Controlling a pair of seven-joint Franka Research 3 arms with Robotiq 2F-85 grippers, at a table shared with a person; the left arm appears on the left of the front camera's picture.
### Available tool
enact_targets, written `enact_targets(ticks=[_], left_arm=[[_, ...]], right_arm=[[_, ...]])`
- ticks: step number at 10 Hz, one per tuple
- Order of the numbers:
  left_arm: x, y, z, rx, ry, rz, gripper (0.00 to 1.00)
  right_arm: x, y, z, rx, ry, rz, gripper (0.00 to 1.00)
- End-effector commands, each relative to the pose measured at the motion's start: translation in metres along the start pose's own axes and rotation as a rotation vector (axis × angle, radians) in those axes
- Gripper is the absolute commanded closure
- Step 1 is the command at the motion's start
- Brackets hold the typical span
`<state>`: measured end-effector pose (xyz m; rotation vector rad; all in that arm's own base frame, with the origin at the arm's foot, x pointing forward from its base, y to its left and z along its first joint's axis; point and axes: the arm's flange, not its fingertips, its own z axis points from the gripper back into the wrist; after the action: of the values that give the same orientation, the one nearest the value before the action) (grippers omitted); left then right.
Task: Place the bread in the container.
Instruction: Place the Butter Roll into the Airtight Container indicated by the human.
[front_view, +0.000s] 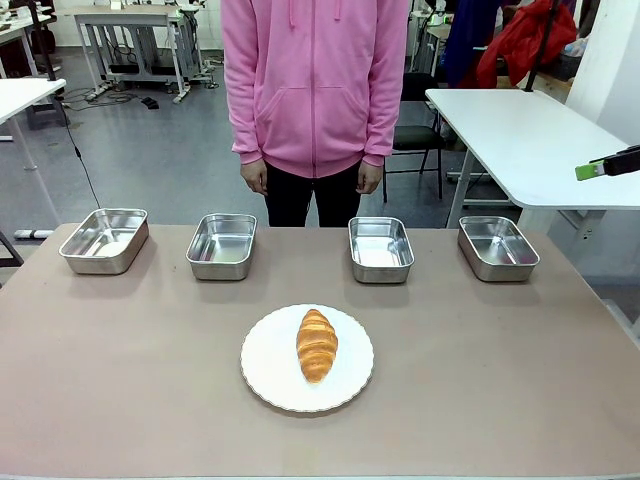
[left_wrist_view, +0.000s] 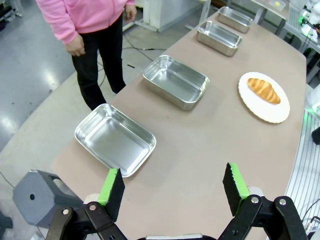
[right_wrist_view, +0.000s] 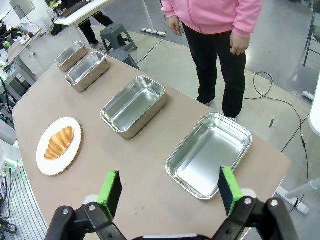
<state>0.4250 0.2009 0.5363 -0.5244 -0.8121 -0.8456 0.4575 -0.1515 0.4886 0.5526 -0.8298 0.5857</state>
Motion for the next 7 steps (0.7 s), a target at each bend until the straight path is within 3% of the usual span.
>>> enact_targets(ticks=[1, 7], left_arm=[[0.0006, -0.0008, 0.0022, -0.003, -0.003, -0.009, 0.0], [0.0006, -0.0008, 0.0022, -0.003, -0.003, -0.009, 0.0]], right_arm=[[0.001, -0.0002, 0.0006, -0.002, -0.002, 0.001, 0.0], [0.001, -0.0002, 0.0006, -0.002, -0.002, 0.001, 0.0]])
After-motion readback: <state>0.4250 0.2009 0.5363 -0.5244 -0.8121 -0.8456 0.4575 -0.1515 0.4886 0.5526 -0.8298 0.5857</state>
